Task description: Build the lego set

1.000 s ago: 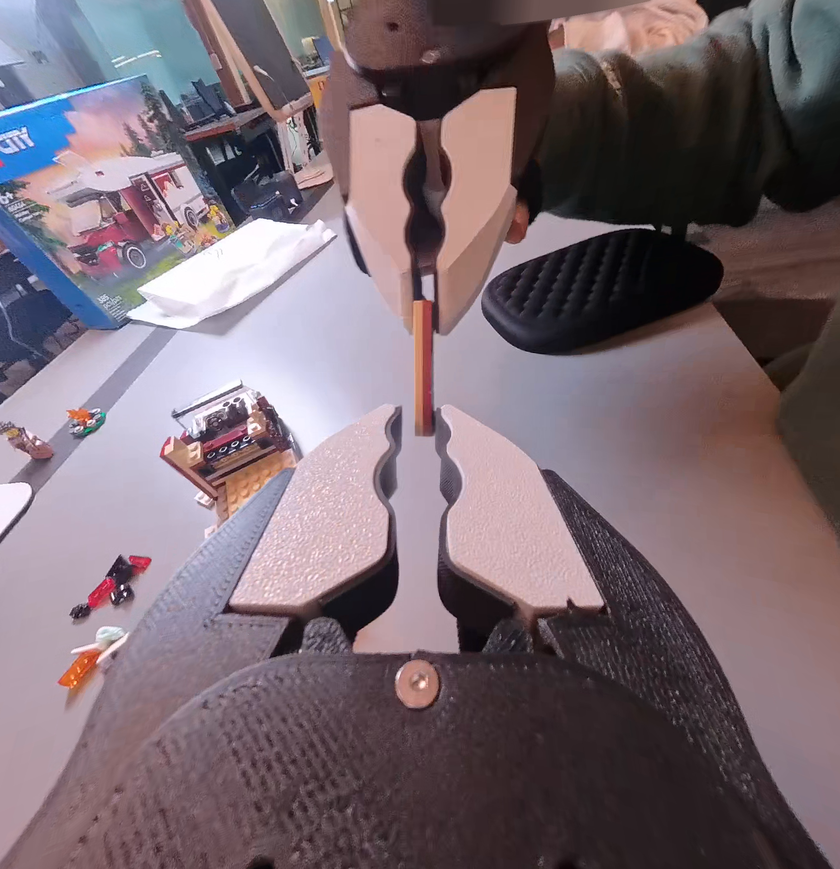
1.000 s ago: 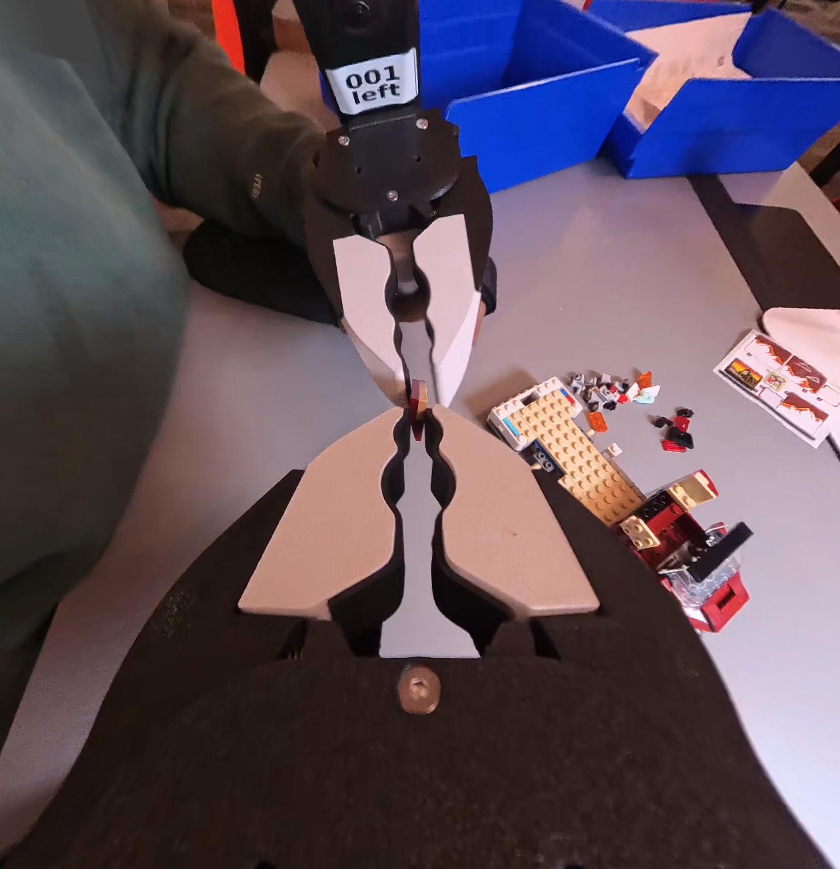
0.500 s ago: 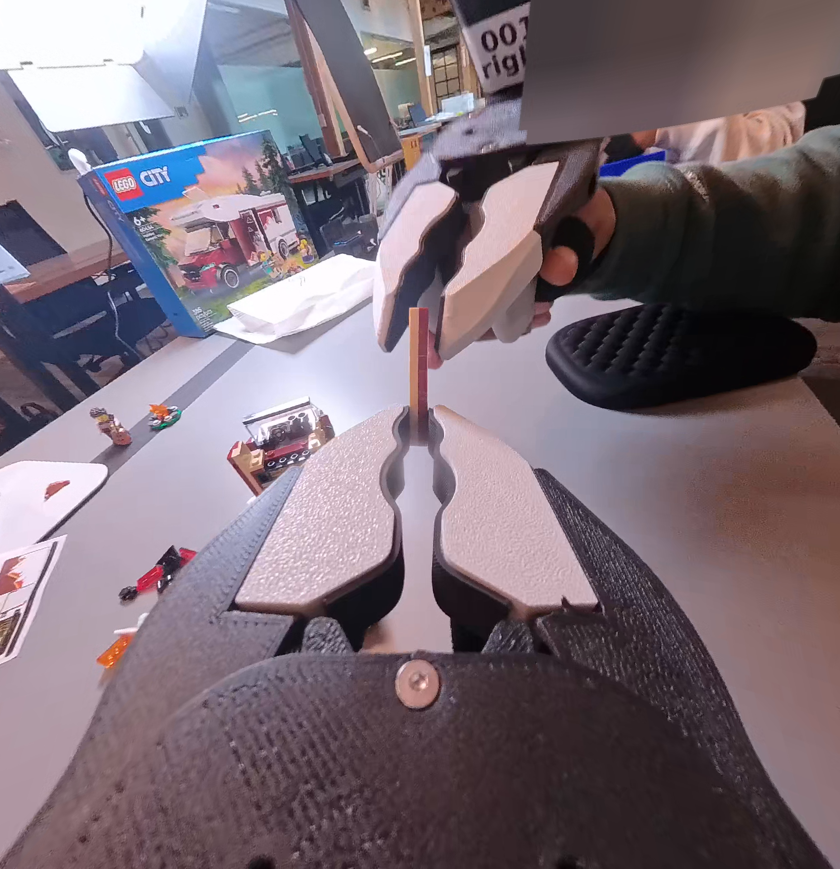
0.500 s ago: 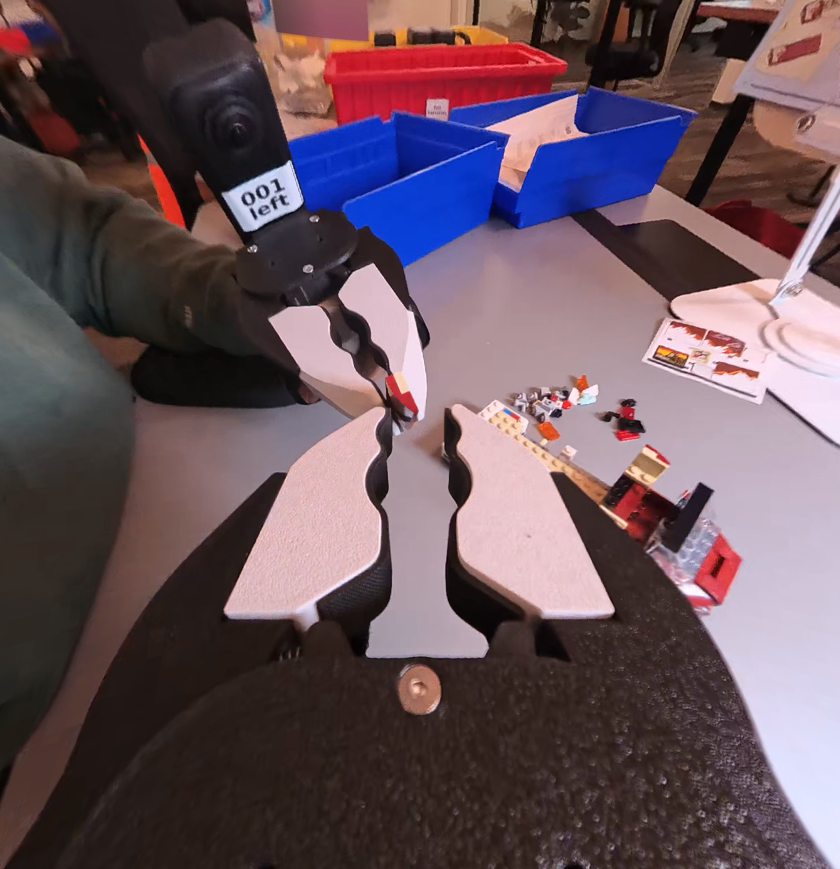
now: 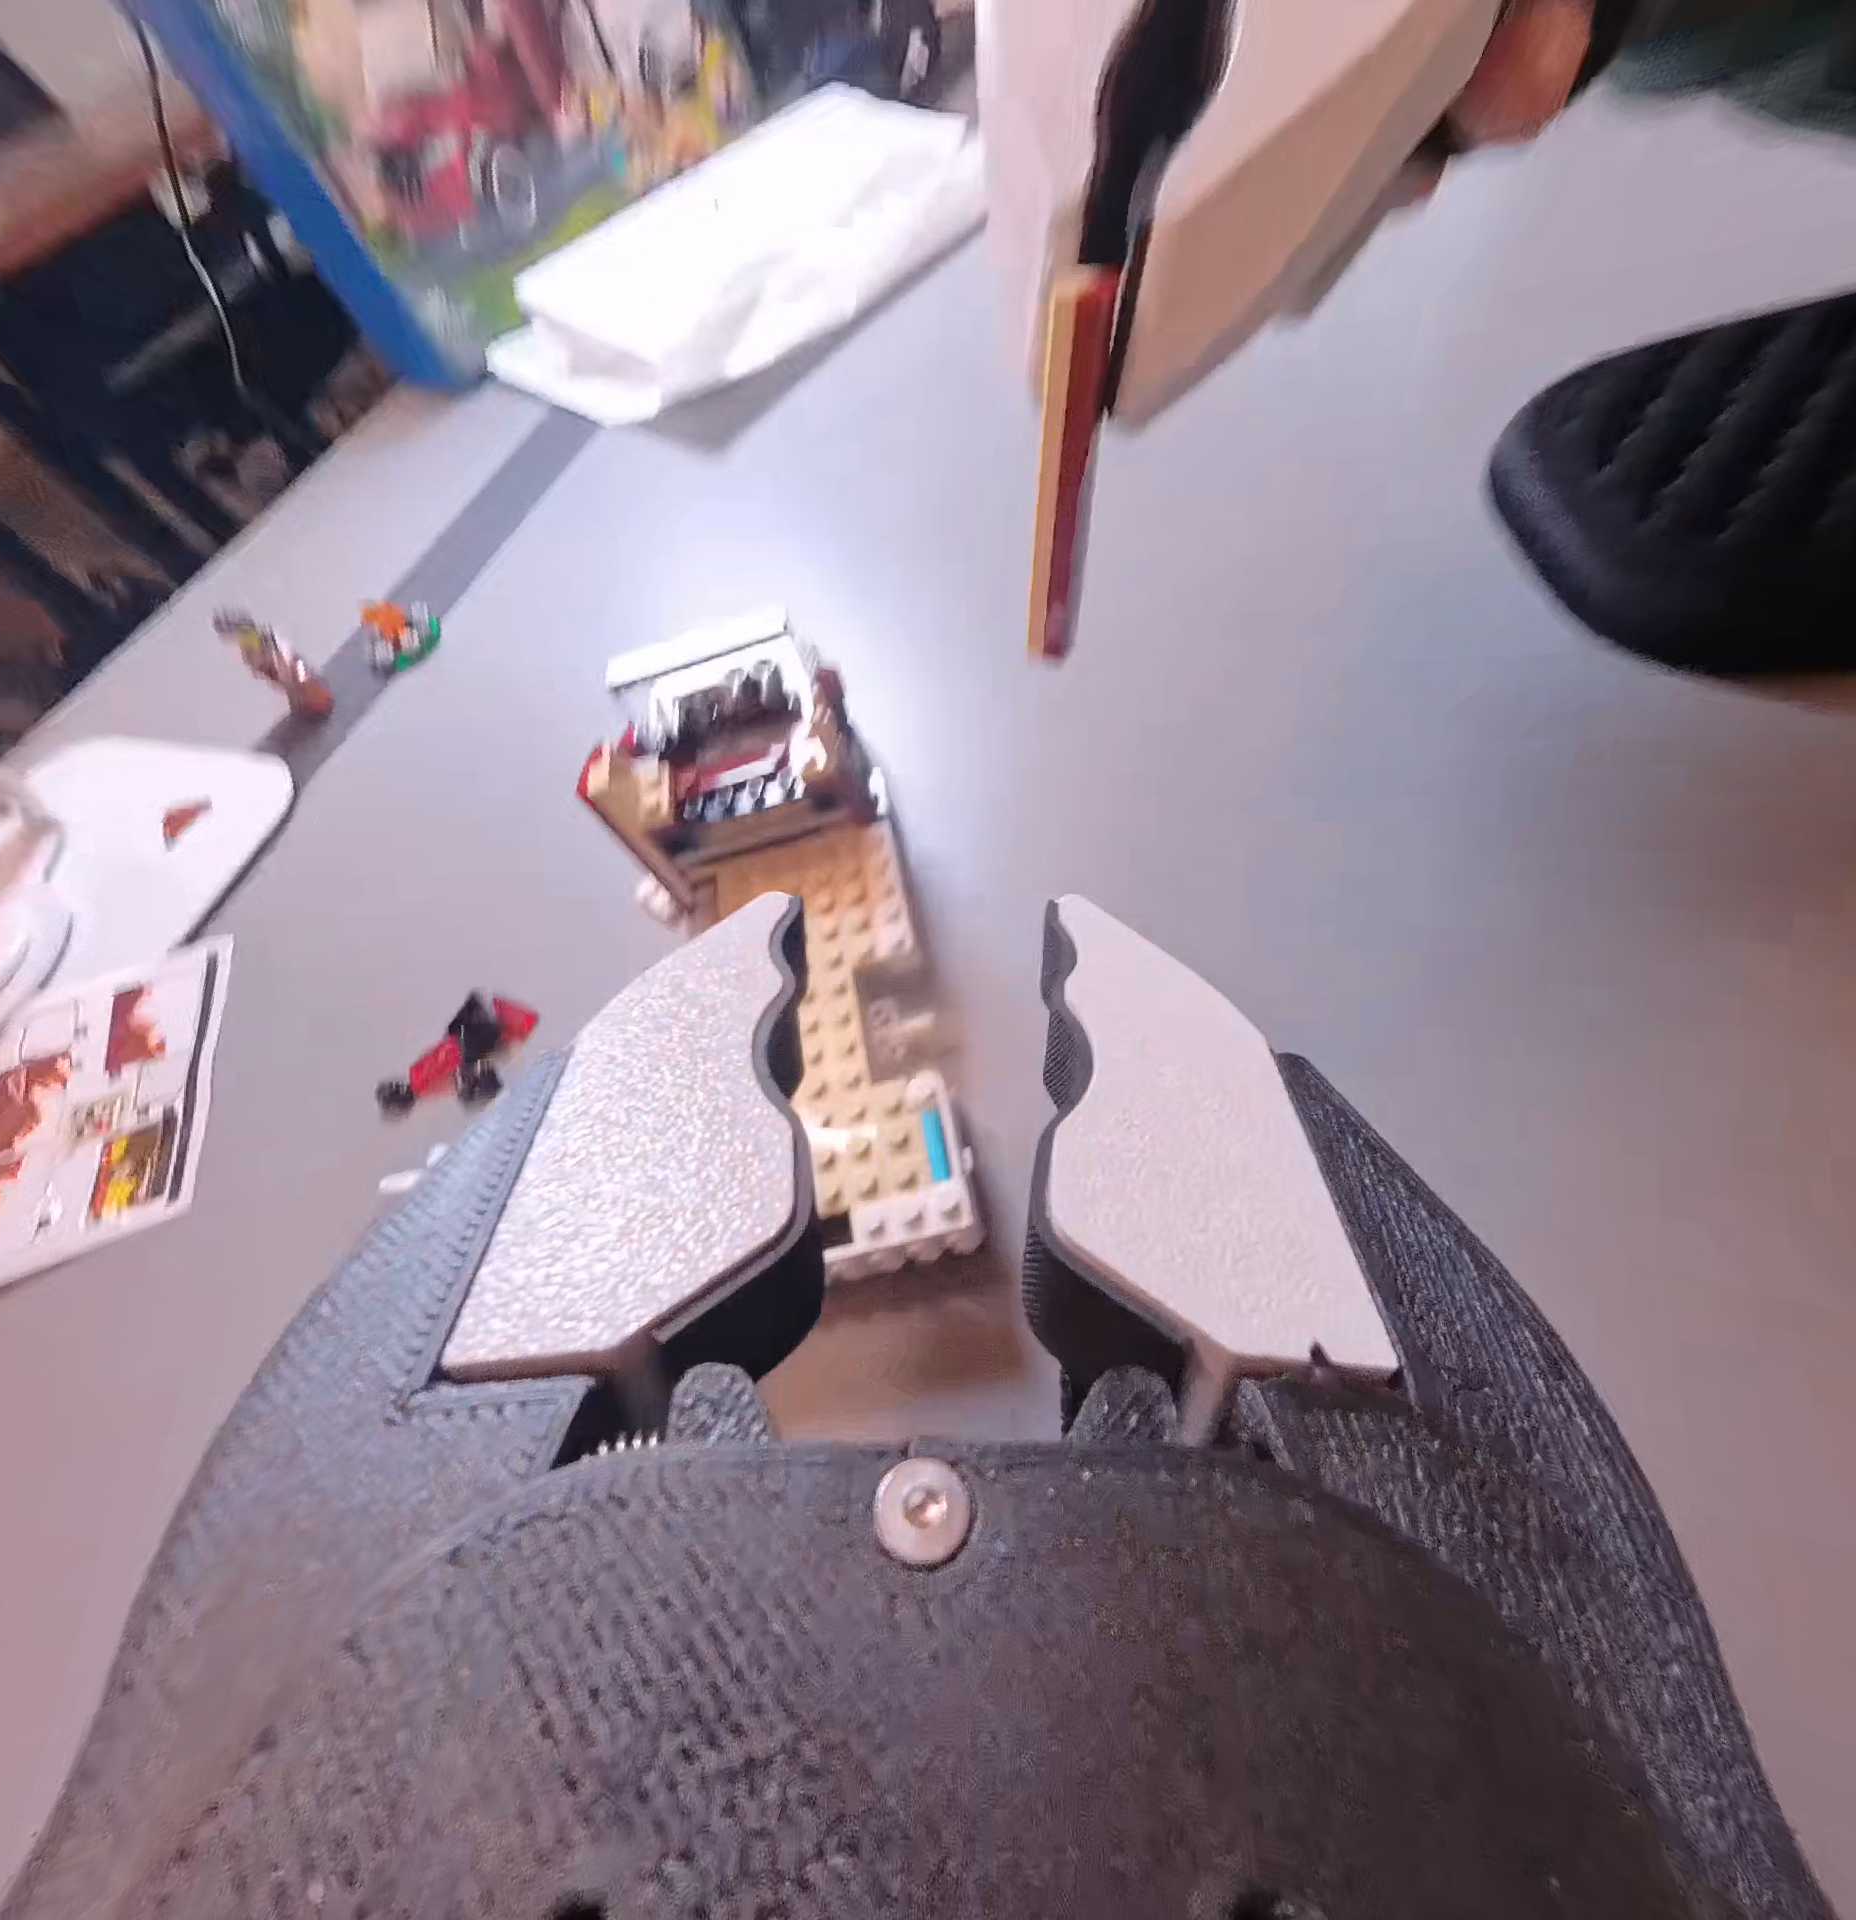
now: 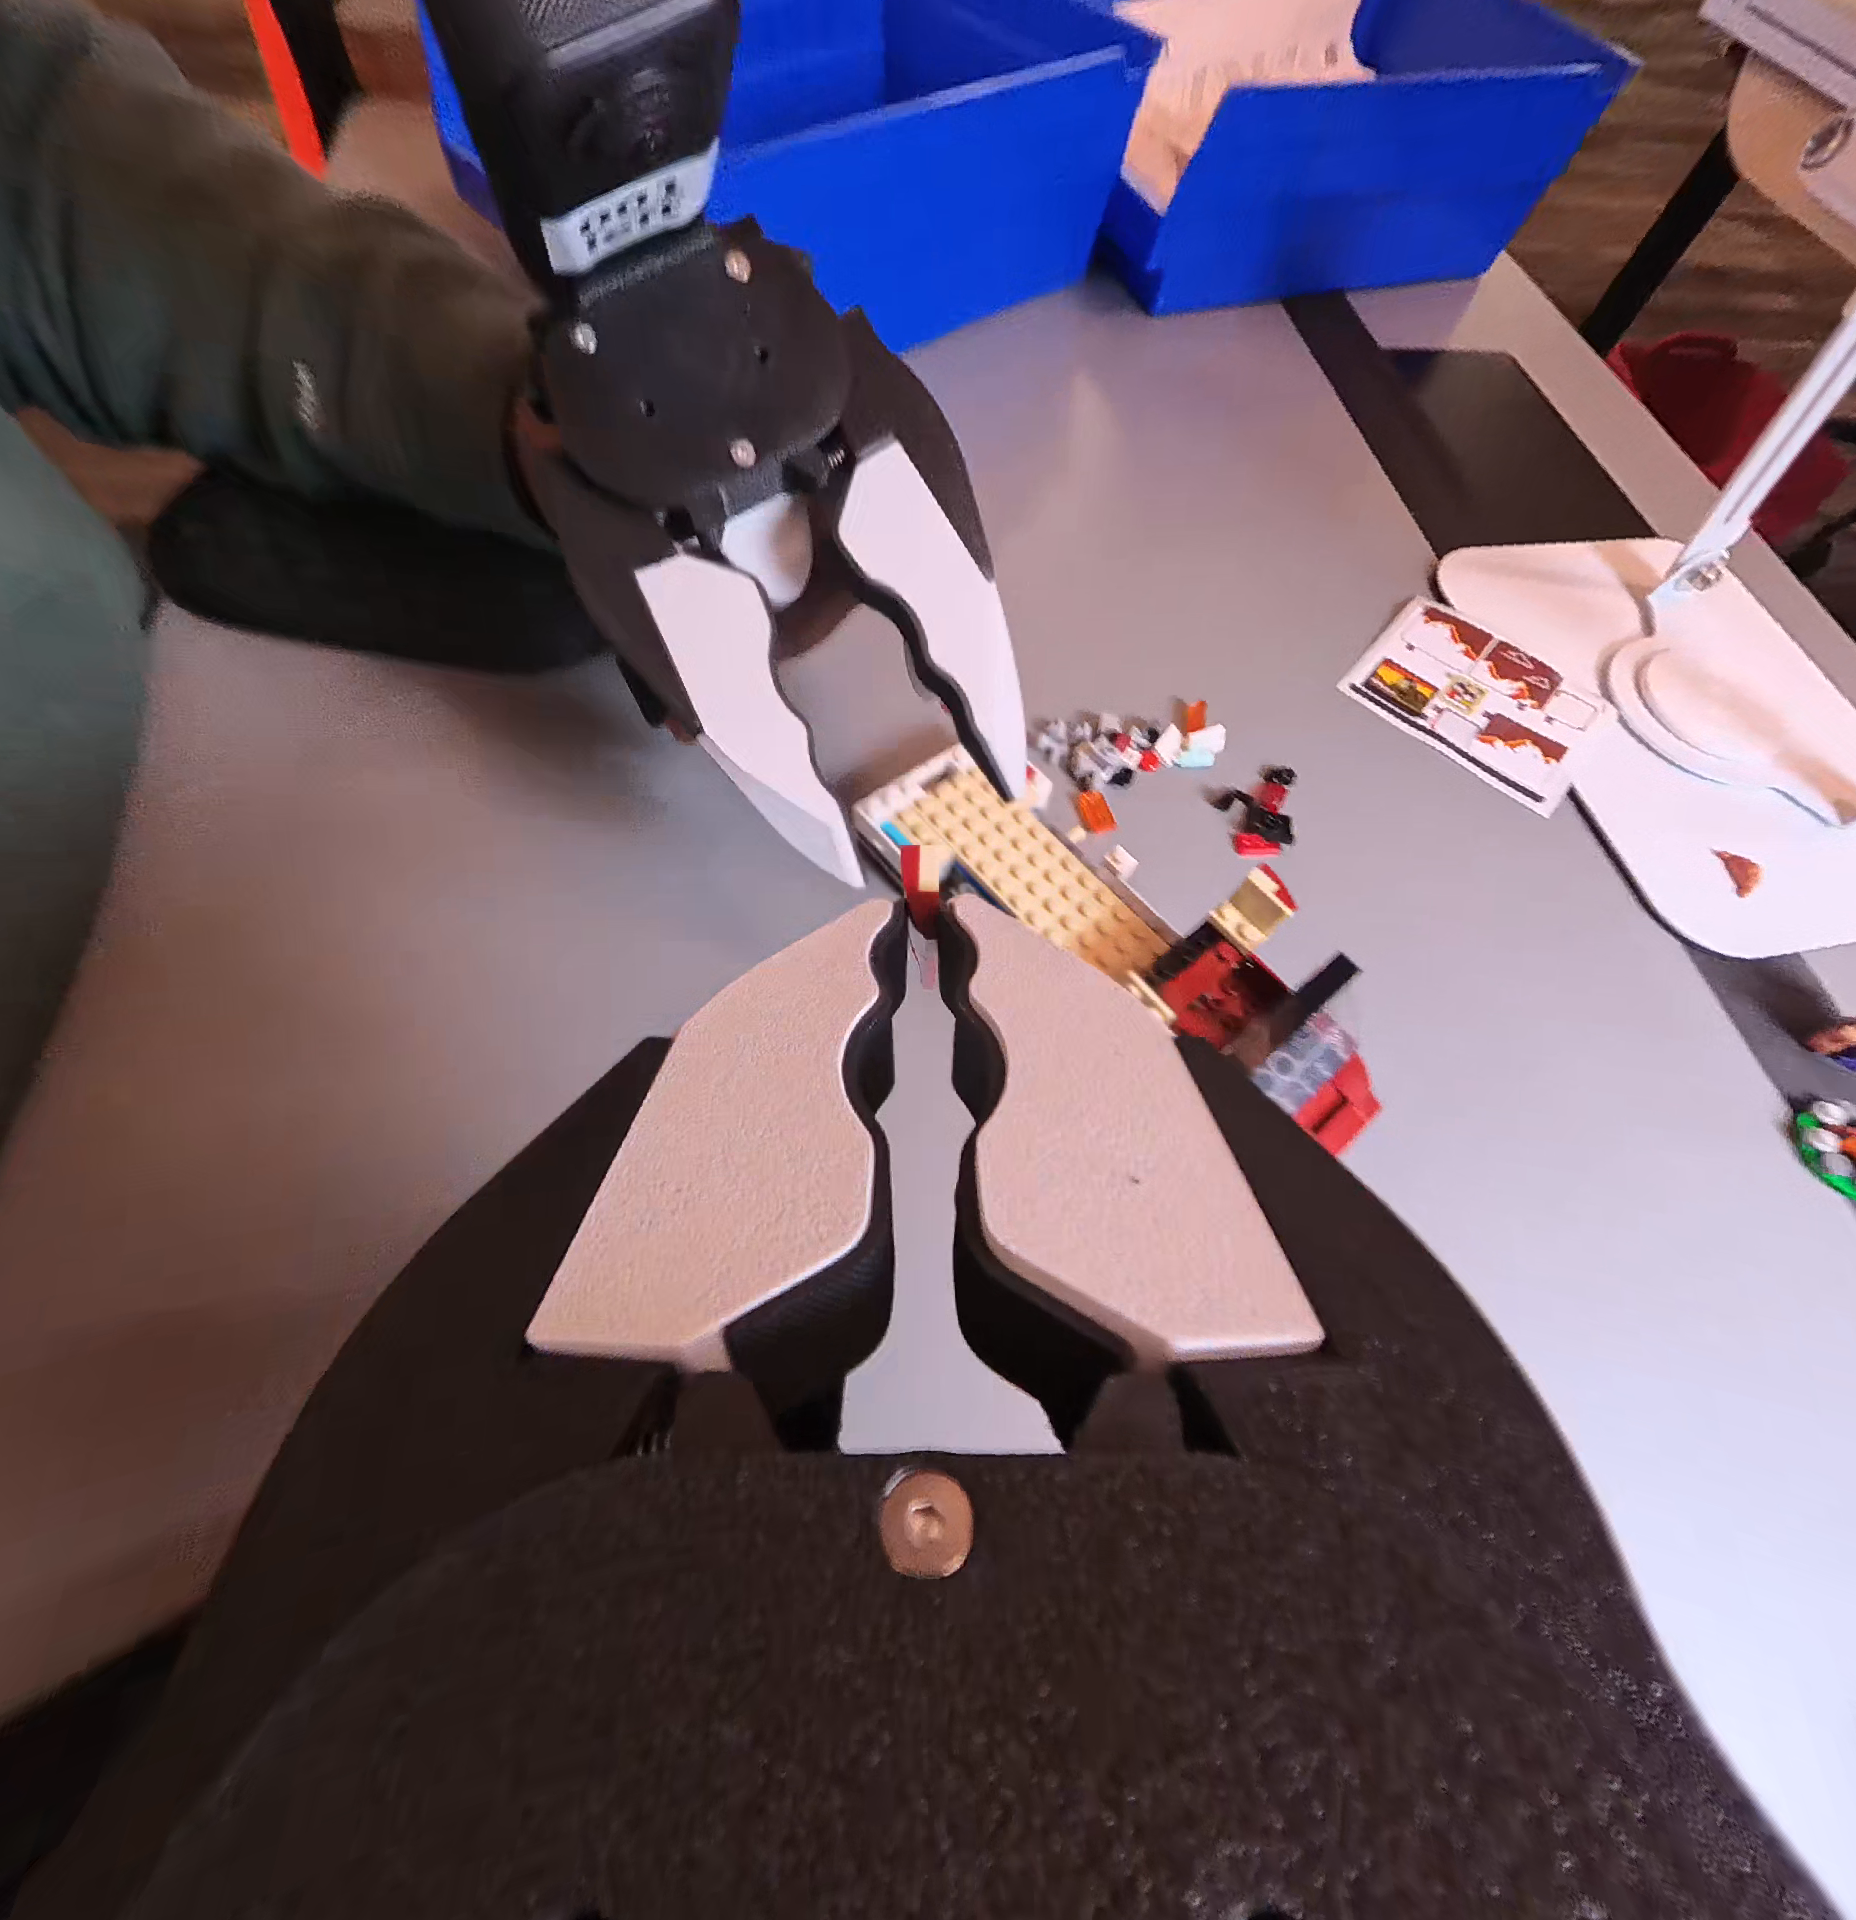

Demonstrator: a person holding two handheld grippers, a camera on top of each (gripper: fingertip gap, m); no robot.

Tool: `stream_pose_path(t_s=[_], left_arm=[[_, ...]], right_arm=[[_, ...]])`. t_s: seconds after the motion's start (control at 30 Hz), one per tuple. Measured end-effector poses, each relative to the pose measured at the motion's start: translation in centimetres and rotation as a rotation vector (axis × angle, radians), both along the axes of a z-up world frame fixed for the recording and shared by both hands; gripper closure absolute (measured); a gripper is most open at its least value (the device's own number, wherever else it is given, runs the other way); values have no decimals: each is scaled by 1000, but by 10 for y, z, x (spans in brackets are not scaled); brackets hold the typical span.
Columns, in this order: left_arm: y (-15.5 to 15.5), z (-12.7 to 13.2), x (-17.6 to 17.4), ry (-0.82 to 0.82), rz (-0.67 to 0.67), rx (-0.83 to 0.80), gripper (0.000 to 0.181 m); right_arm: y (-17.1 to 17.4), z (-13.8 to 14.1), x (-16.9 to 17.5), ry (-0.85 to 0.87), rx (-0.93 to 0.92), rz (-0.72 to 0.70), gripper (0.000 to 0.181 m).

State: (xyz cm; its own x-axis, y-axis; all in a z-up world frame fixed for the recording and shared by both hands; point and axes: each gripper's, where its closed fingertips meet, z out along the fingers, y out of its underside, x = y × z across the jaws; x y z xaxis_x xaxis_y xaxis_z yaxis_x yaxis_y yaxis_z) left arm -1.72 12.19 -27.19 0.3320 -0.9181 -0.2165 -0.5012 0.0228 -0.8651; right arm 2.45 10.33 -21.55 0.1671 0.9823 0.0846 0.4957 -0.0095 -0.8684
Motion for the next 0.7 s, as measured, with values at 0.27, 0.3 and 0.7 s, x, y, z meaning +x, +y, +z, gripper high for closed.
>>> stream_pose_path(t_s=[0.27, 0.3, 0.7], left_arm=[[28, -44, -25, 268, 108, -69, 112], [27, -48, -25, 285, 107, -91, 111], [31, -52, -36, 311, 46, -85, 127]], right_arm=[[38, -21, 16, -223, 41, 134, 176], [41, -22, 16, -235, 44, 151, 176], [47, -43, 5, -245, 13, 255, 176]])
